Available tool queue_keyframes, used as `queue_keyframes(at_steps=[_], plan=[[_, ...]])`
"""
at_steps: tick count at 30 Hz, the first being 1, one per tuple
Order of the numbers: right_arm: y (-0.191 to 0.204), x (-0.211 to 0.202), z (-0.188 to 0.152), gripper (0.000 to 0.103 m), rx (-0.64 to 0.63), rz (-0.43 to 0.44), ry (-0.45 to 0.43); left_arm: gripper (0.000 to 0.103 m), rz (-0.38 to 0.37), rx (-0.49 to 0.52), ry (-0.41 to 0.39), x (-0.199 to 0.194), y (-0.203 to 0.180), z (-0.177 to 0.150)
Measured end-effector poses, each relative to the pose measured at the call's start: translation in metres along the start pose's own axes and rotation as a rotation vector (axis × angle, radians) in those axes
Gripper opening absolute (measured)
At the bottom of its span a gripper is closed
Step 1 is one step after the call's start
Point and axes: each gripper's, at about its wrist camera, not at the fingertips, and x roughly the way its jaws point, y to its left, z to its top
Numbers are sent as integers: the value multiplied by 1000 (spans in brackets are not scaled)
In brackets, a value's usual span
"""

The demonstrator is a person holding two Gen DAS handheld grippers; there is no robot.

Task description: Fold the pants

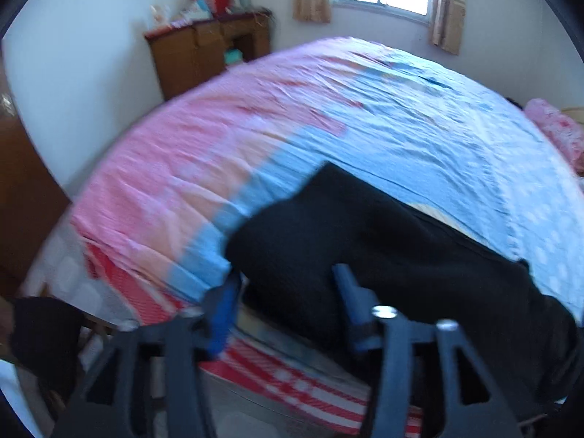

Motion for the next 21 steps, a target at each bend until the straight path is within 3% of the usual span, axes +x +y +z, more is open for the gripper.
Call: queue_keyframes(at_steps=[1,4,6,11,16,21], plan=[[4,-3,-1,72,-18,12,7,73,67,14,-31,-4,2,1],[18,-7,-3,73,-75,48,72,72,225,31,-81,-9,8,6],[30,-12,0,73,-117,79,77,72,277,17,-100,-12,13,9],[62,-31,23,73,-218,207,-46,72,179,7,-157,-27,7,19],[88,-24,56,73,-307,200,-129,72,40,80,-210,-35,-31,34],[93,-4,95,73,-264,234,-178,72,-84,147,-172,-18,-74,37]])
